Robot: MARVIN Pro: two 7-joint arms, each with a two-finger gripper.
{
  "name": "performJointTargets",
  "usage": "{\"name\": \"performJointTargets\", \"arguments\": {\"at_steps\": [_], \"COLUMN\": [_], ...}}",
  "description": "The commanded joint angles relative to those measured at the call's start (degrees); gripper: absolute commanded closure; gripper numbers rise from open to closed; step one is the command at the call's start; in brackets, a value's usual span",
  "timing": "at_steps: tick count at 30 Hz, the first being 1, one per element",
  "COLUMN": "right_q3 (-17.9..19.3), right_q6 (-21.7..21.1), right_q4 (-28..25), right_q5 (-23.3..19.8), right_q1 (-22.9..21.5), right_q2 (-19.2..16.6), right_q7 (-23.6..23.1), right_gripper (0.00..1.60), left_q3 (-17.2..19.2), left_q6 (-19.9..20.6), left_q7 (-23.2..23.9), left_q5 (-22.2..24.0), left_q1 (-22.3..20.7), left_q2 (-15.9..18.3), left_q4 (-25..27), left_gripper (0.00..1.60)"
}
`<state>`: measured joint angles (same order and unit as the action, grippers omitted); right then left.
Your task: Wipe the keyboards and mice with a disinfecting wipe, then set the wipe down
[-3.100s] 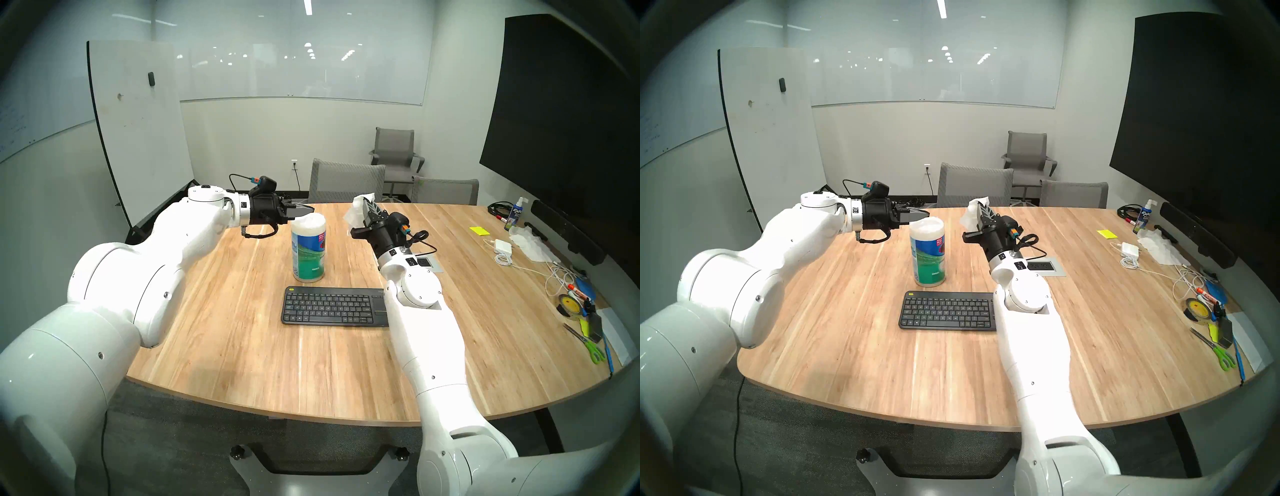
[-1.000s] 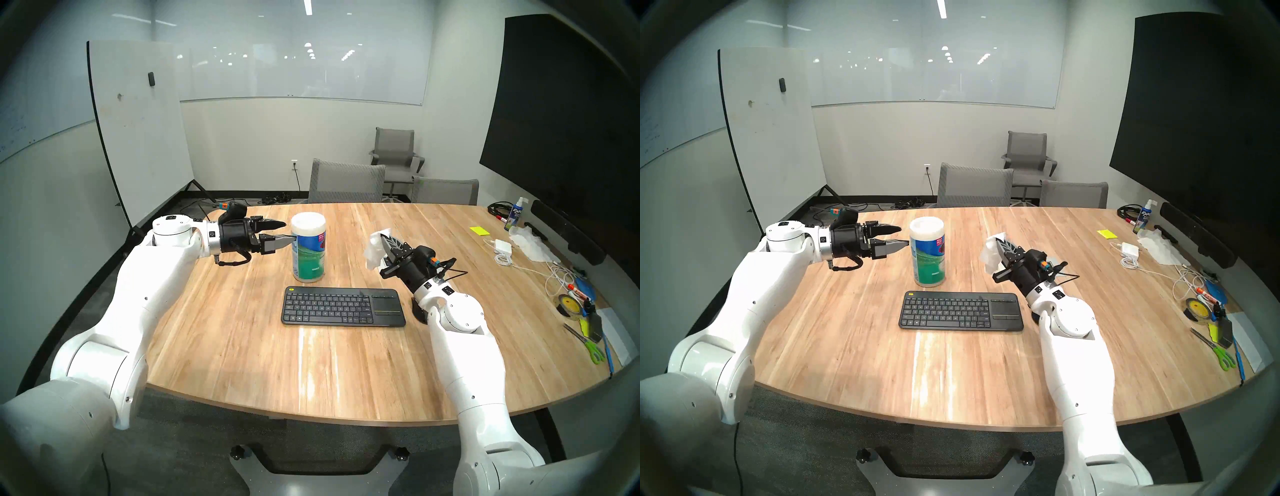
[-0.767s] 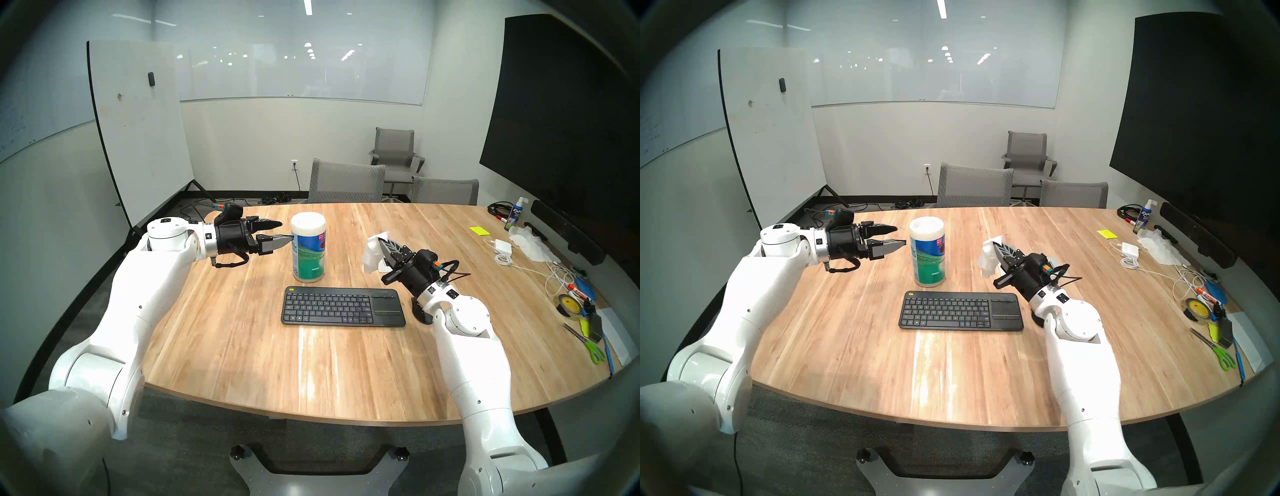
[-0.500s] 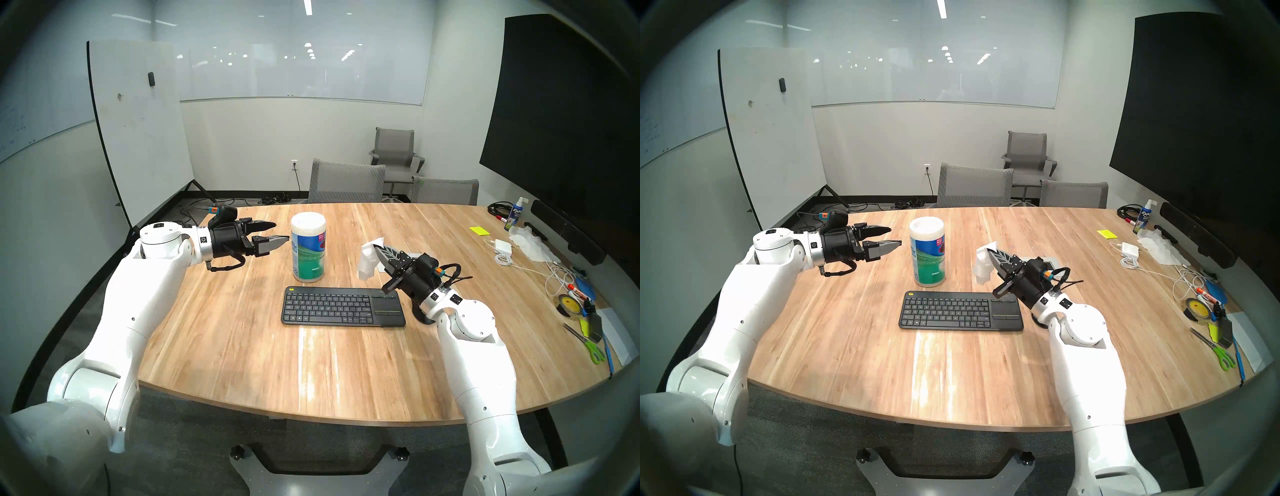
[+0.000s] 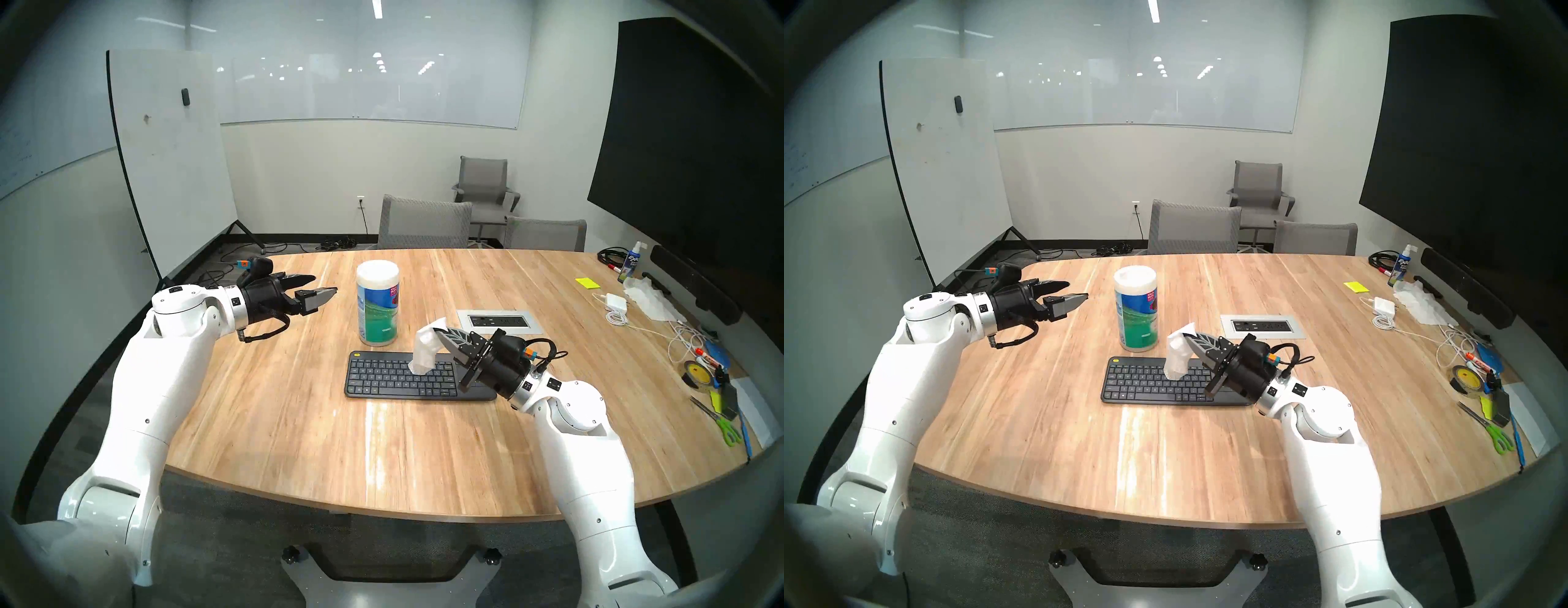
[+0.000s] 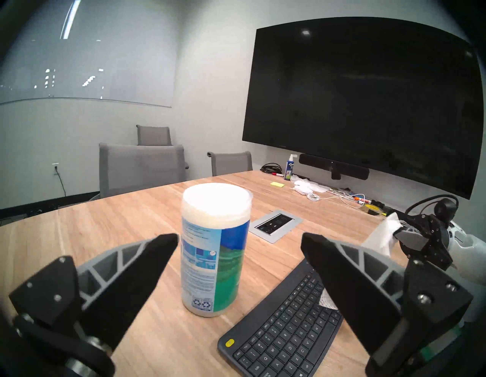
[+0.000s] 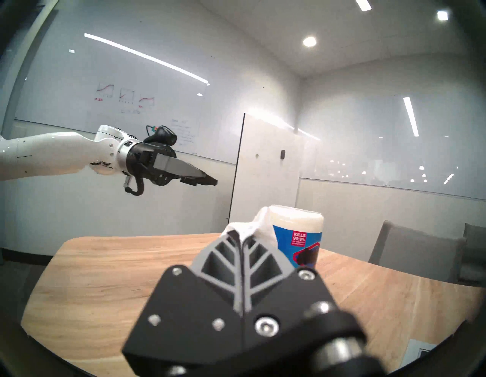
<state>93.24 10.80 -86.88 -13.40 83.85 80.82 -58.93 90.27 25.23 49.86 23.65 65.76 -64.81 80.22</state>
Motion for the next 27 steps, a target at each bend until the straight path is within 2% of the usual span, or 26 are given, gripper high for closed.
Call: {"name": "performJointTargets", "arguments": {"at_steps": [1, 2, 3, 4, 7, 11, 12, 13, 14, 17, 19, 27], "right_q3": [-0.52, -0.75, -0.93, -1.21, -1.72, -2.97, -3.23, -3.39, -3.57, -3.81, -4.17, -4.59], "right_q6": [-1.02, -1.20, -1.33, -1.47, -1.63, -1.89, -1.99, -2.10, -2.20, -2.36, -2.46, -2.33], "right_q4": [-2.17, -2.26, -2.35, -2.41, -2.42, -2.37, -2.49, -2.63, -2.76, -2.95, -3.03, -2.32], "right_q5": [-1.87, -1.89, -1.86, -1.79, -1.53, -0.56, -0.38, -0.25, -0.13, 0.09, 0.58, 0.88], "right_q1": [0.10, 0.11, 0.12, 0.09, -0.04, -0.52, -0.64, -0.68, -0.75, -0.81, -0.82, -0.67], "right_q2": [0.49, 0.65, 0.81, 0.99, 1.34, 2.22, 2.31, 2.43, 2.49, 2.64, 2.91, 3.21], "right_q7": [-1.67, -1.78, -1.83, -1.87, -1.85, -1.35, -1.31, -1.21, -1.19, -1.00, -0.36, 0.25], "right_gripper": [1.60, 1.60, 1.60, 1.60, 1.60, 1.60, 1.60, 1.60, 1.60, 1.60, 1.60, 1.60], "left_q3": [2.26, 2.64, 2.58, 3.07, 3.25, 4.13, 4.62, 4.25, 4.77, 4.85, 5.38, 8.78], "left_q6": [2.40, 3.07, 3.03, 3.92, 4.36, 6.43, 7.48, 6.92, 8.09, 8.49, 10.08, 11.95], "left_q7": [-4.51, -5.59, -5.70, -7.10, -7.92, -11.35, -12.83, -12.23, -13.83, -14.46, -16.75, -17.26], "left_q5": [0.59, 0.50, 0.56, 0.43, 0.42, 0.21, 0.03, 0.22, 0.02, 0.01, -0.16, 2.86], "left_q1": [3.17, 4.05, 3.75, 4.93, 5.20, 7.17, 8.41, 7.45, 8.78, 8.96, 10.32, 10.91], "left_q2": [-1.74, -1.89, -2.08, -2.28, -2.58, -3.47, -3.73, -3.76, -4.05, -4.27, -4.87, -6.05], "left_q4": [6.35, 7.91, 7.36, 9.45, 9.95, 13.56, 15.80, 14.13, 16.56, 16.97, 19.58, 21.11], "left_gripper": [0.00, 0.00, 0.00, 0.00, 0.00, 0.00, 0.00, 0.00, 0.00, 0.00, 0.00, 0.00]}}
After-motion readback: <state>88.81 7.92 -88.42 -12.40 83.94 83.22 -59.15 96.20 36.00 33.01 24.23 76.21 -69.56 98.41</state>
